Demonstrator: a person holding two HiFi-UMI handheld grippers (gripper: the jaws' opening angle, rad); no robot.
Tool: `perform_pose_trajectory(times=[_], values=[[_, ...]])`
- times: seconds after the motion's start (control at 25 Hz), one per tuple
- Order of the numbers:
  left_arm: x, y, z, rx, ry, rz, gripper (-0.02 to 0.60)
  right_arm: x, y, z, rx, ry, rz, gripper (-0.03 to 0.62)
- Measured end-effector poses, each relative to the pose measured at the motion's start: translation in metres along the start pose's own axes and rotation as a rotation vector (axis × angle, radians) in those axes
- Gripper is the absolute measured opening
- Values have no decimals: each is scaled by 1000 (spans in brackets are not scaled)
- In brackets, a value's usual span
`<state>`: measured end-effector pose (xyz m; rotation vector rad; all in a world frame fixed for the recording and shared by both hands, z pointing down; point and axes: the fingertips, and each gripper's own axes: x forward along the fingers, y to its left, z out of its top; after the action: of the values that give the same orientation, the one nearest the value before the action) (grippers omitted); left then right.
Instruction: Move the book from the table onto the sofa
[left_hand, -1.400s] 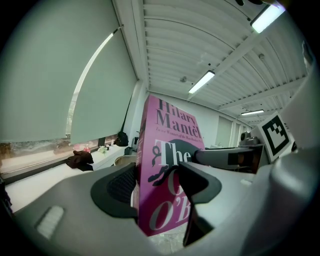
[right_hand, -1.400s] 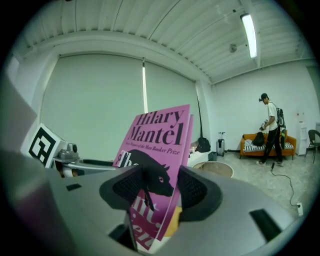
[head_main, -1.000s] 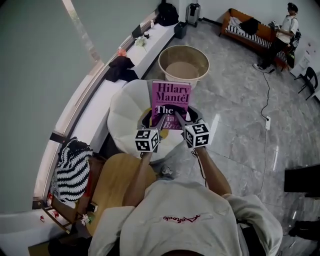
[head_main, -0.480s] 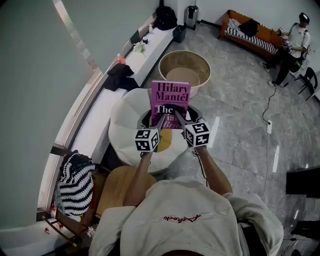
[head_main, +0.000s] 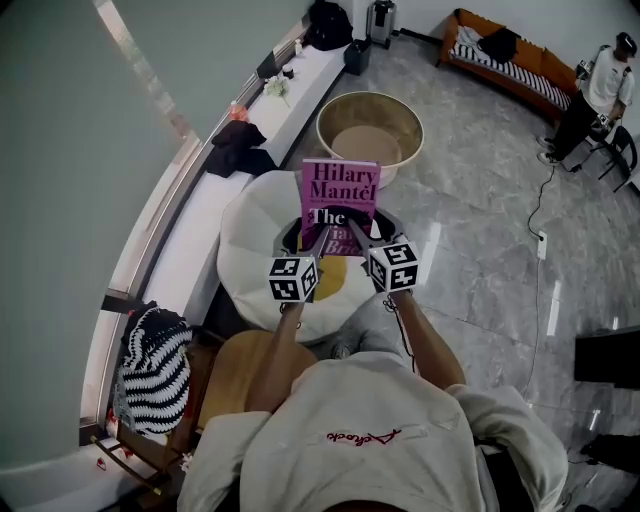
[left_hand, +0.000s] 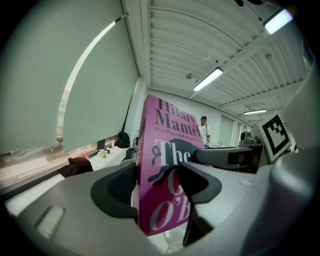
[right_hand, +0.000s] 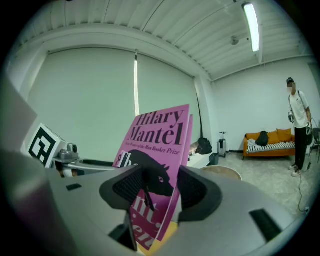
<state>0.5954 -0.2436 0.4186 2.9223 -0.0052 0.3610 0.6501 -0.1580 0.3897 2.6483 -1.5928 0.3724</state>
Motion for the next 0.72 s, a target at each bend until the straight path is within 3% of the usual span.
perform_pose_trajectory(times=[0.36,0.72], values=[[12,5,-10,-32,20,34,273,13,-10,-11,13,35,32,227],[40,26,-12,-60,28,131,273,54,-30,-13,12,57,129,225]])
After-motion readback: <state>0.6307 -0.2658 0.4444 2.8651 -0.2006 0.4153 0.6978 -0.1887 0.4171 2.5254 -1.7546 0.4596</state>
